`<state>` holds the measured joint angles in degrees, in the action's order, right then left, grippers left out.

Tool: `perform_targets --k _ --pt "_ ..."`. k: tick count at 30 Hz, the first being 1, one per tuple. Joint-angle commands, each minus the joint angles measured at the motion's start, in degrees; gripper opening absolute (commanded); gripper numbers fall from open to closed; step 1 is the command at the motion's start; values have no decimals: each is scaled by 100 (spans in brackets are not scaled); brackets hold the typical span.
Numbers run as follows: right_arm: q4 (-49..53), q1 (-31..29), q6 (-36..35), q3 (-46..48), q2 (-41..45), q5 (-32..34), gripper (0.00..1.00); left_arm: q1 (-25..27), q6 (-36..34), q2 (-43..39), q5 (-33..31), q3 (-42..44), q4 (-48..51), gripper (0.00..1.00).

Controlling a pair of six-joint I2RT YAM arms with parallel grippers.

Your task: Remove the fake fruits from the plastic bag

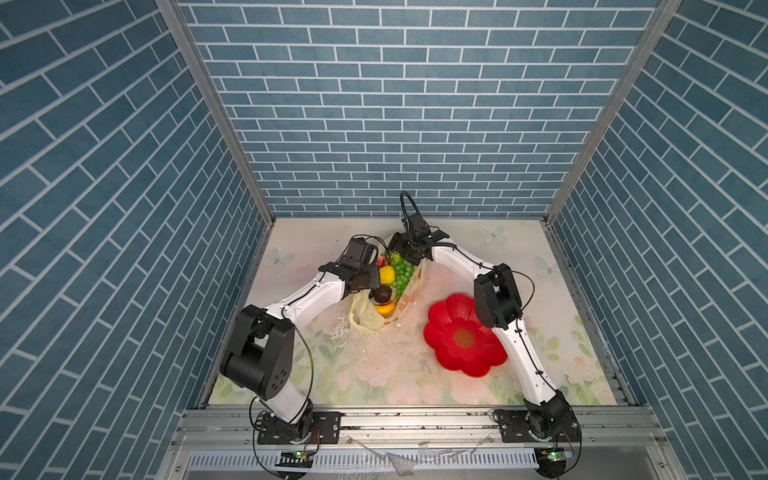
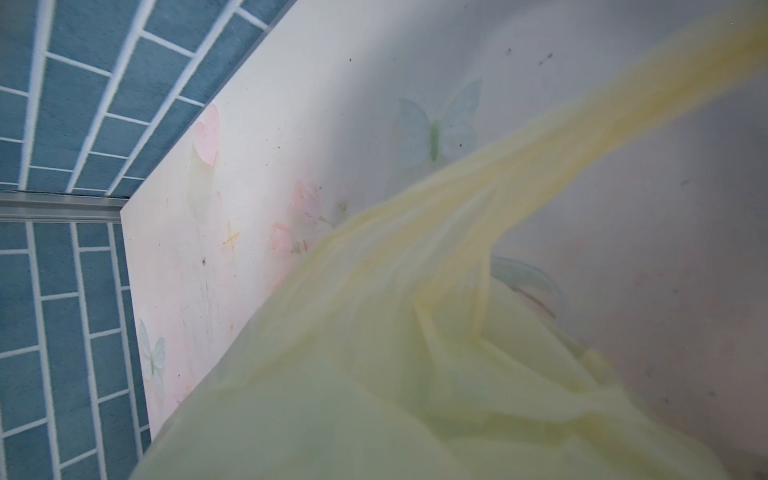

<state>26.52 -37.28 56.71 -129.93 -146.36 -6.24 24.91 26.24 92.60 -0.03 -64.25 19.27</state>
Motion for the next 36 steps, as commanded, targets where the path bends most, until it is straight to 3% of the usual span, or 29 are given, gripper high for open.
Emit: perform_targets --k 1,11,26,36 --pt "415 -52 -54 -170 -289 -1 79 23 -68 -119 -2 52 -19 1" --pt "-44 -96 -252 315 148 -44 64 12 -101 -70 -126 20 50 1" --pt "-530 -209 -701 1284 999 88 63 -5 -137 14 -166 -53 131 1" --pt "-767 -371 -1284 2005 1634 571 63 -157 -128 83 -32 -61 110 1"
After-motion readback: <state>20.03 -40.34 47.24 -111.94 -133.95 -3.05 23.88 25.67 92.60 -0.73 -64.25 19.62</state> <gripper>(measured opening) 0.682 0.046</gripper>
